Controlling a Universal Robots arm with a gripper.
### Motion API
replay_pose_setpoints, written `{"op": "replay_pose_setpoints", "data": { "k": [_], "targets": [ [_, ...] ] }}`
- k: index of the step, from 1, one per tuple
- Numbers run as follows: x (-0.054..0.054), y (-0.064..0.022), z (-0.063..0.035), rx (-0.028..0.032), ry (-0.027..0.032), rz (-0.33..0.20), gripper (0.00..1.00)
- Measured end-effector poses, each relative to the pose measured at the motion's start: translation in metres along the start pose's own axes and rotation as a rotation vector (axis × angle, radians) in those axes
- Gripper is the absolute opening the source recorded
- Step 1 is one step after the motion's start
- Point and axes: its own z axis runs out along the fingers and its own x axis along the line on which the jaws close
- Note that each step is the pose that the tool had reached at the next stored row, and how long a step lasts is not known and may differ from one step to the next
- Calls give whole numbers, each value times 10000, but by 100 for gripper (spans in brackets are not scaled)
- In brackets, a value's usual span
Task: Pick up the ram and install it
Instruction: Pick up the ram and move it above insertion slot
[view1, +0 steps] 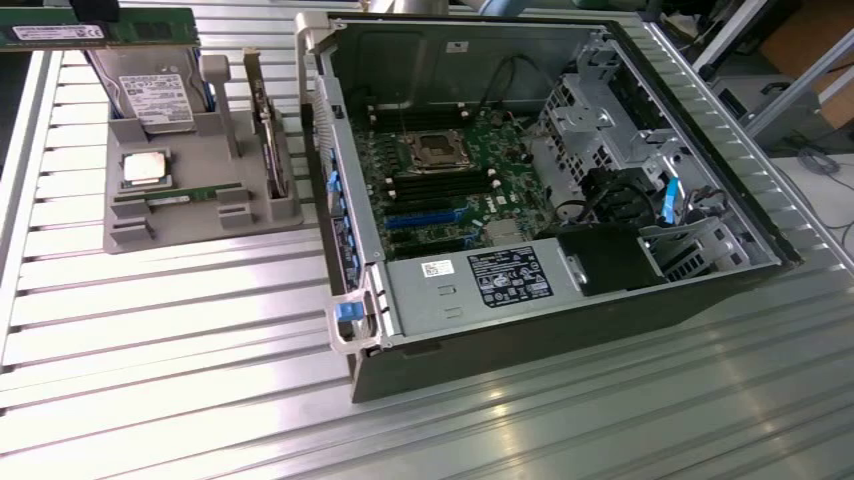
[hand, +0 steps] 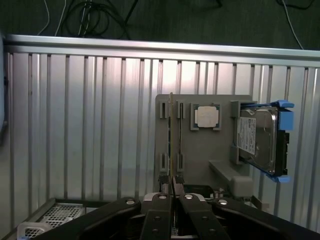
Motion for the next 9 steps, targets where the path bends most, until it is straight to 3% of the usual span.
{"op": "replay_pose_setpoints", "data": {
  "k": [9],
  "targets": [
    [-1,0,-75,0,0,0,12]
  ]
}}
